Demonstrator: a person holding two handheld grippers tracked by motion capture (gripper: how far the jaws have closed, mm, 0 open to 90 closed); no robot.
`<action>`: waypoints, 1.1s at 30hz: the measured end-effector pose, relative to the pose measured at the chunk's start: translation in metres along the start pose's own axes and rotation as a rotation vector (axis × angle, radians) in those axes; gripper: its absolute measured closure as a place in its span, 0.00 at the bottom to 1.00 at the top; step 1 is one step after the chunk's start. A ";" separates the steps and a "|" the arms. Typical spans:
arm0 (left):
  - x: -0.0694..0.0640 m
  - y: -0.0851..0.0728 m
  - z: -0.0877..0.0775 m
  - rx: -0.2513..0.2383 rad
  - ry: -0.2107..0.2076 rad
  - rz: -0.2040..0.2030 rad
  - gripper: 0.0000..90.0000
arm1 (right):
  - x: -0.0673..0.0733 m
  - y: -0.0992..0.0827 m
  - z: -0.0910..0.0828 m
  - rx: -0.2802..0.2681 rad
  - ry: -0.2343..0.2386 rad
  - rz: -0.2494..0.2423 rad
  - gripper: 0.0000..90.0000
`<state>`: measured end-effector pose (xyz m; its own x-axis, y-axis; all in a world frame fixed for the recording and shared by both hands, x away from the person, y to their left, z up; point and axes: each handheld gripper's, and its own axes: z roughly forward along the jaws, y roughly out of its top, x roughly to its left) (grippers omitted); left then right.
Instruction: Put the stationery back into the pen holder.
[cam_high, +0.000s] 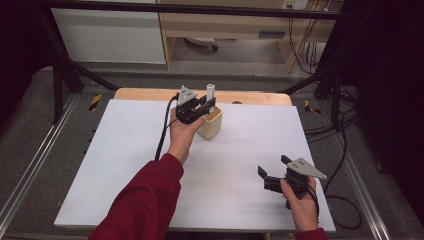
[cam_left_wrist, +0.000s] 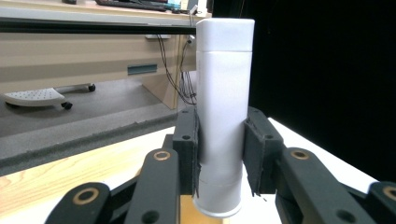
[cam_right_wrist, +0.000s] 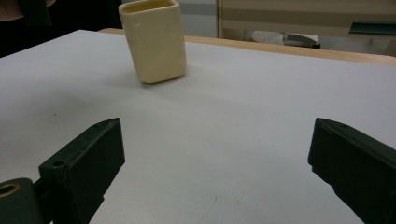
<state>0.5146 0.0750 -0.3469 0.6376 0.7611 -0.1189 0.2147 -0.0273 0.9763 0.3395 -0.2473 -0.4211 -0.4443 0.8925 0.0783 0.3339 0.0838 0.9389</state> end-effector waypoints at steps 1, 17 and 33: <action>0.000 0.000 0.000 0.001 0.001 -0.002 0.76 | 0.000 0.000 0.000 0.000 0.001 0.000 0.05; 0.006 -0.014 0.003 0.035 0.025 -0.016 0.77 | 0.000 0.000 0.001 -0.001 0.003 -0.003 0.04; 0.012 -0.024 0.012 0.084 0.069 0.011 0.76 | 0.000 0.000 0.001 0.001 0.008 -0.003 0.04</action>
<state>0.5262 0.0775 -0.3739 0.5882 0.8034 -0.0926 0.2708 -0.0878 0.9586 0.3405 -0.2469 -0.4219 -0.4517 0.8887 0.0782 0.3336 0.0869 0.9387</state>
